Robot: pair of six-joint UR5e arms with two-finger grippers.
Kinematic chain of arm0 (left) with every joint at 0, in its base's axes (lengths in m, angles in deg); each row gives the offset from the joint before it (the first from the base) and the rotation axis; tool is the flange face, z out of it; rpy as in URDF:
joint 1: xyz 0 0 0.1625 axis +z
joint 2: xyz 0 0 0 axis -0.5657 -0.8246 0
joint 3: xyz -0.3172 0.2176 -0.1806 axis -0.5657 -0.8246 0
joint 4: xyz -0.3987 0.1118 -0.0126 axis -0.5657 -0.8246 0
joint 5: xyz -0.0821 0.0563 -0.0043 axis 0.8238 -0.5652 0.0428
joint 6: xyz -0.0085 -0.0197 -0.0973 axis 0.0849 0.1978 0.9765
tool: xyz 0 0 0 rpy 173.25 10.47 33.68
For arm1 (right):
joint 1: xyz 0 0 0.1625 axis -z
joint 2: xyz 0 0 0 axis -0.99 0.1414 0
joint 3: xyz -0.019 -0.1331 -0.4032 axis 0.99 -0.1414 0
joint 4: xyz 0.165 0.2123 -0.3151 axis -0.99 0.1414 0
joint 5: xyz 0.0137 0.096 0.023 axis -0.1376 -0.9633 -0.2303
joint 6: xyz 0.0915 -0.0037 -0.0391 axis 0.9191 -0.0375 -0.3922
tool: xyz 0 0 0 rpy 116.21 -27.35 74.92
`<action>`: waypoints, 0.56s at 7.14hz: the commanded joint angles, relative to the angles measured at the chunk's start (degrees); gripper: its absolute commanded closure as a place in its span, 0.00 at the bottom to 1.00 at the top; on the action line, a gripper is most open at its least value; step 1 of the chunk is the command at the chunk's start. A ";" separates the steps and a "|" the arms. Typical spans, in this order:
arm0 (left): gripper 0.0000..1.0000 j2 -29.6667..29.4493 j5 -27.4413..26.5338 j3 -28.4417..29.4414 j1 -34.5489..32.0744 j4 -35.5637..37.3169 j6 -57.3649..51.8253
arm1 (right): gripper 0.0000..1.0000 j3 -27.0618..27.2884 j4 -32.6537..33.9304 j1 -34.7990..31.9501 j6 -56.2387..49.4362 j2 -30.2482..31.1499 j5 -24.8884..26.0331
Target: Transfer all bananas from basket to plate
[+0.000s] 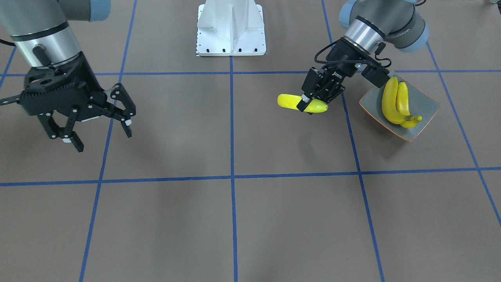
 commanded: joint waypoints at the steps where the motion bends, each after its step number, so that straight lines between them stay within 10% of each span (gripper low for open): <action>1: 1.00 6.19 2.30 -5.73 -0.06 15.25 -6.38 | 0.00 -0.06 -0.07 -4.74 -5.98 3.11 -4.54; 4: 1.00 11.29 2.40 -9.51 0.11 25.29 -10.68 | 0.00 -0.41 -0.16 -5.38 -7.22 3.56 -4.73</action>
